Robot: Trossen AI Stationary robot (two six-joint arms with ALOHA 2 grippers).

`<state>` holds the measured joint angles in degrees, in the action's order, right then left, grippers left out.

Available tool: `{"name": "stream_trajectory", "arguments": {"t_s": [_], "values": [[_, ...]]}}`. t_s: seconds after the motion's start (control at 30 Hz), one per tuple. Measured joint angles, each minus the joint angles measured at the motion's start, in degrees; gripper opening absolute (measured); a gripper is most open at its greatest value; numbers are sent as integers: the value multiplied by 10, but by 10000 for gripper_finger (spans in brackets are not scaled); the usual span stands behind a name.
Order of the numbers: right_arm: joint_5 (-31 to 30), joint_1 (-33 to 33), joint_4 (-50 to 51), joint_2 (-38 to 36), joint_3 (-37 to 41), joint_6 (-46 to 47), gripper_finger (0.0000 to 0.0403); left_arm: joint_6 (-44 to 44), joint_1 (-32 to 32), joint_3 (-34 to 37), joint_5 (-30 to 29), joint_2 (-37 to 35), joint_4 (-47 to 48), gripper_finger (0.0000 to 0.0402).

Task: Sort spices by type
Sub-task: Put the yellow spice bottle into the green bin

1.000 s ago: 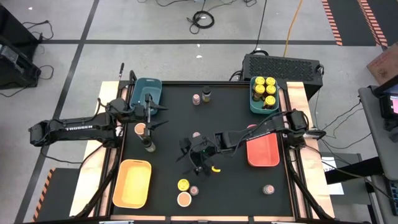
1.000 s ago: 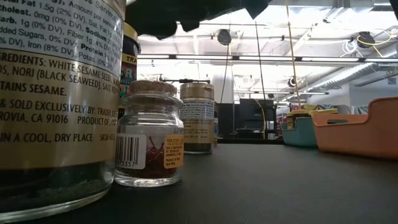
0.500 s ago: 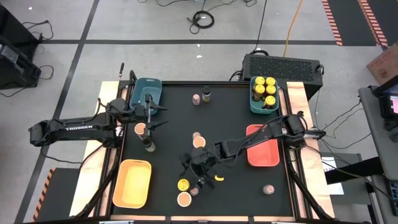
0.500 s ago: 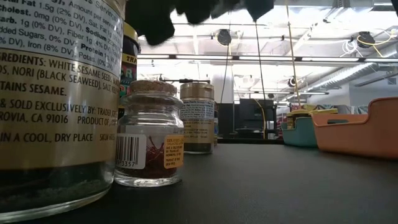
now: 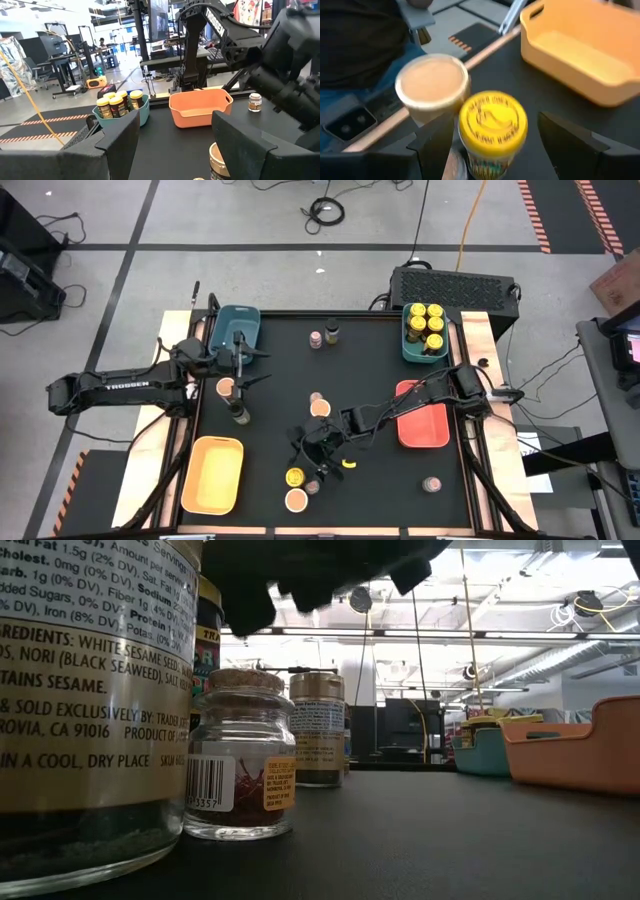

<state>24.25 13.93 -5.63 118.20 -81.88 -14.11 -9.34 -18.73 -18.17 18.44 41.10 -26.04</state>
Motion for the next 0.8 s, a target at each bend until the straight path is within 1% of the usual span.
{"name": "stream_trajectory", "arguments": {"t_s": [0.27, 0.37, 0.67, 0.8], "values": [[16, -10, -31, 20, -1, 2, 281, 0, 0, 0, 0, 0, 0, 251], [32, -12, -29, 27, 1, 14, 281, 0, 0, 0, 0, 0, 0, 251], [50, -16, -38, 39, 0, 41, 281, 0, 0, 0, 0, 0, 1, 251], [69, -19, -48, 45, 0, 42, 281, 0, 0, 0, 0, 0, 0, 251]]}}
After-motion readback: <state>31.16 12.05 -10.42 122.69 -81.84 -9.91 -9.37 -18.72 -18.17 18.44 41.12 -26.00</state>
